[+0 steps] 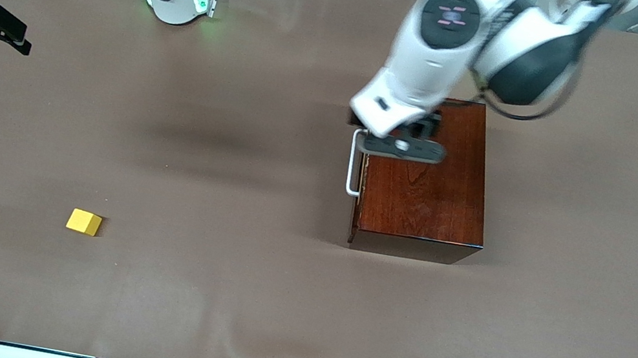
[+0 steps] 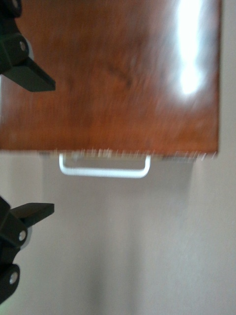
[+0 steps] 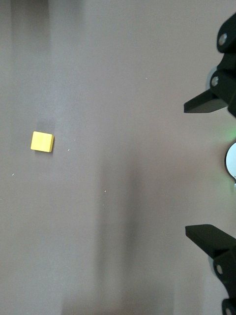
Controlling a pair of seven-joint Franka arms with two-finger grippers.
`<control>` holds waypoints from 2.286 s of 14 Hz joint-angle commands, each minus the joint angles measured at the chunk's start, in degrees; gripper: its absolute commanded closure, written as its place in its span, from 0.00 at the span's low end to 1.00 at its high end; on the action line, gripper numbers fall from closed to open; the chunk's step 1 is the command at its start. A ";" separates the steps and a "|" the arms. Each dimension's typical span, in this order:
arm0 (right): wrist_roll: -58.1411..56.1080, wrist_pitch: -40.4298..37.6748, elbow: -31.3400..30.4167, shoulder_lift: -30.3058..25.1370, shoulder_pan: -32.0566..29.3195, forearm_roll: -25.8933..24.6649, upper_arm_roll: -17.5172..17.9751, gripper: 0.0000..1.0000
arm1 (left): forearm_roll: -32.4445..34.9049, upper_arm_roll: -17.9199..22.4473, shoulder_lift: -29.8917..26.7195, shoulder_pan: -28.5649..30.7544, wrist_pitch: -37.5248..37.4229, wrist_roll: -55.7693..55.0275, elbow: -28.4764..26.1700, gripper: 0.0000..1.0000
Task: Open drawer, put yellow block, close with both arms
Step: 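Reach the left gripper to the drawer handle while the right gripper reaches the cube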
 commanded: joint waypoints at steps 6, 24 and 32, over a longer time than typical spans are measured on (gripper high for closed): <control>0.14 1.12 -0.24 0.47 0.60 0.47 -0.27 0.00 | 11.87 2.36 11.70 -14.21 2.43 -13.38 4.90 0.00; 0.14 47.41 -5.69 33.85 -2.39 0.38 -0.44 0.00 | 19.95 3.86 22.00 -13.78 5.33 -6.63 4.73 0.00; 0.40 56.22 -5.69 41.24 -3.00 4.67 -0.36 0.00 | 19.61 4.29 22.00 -13.78 11.12 -10.83 4.99 0.00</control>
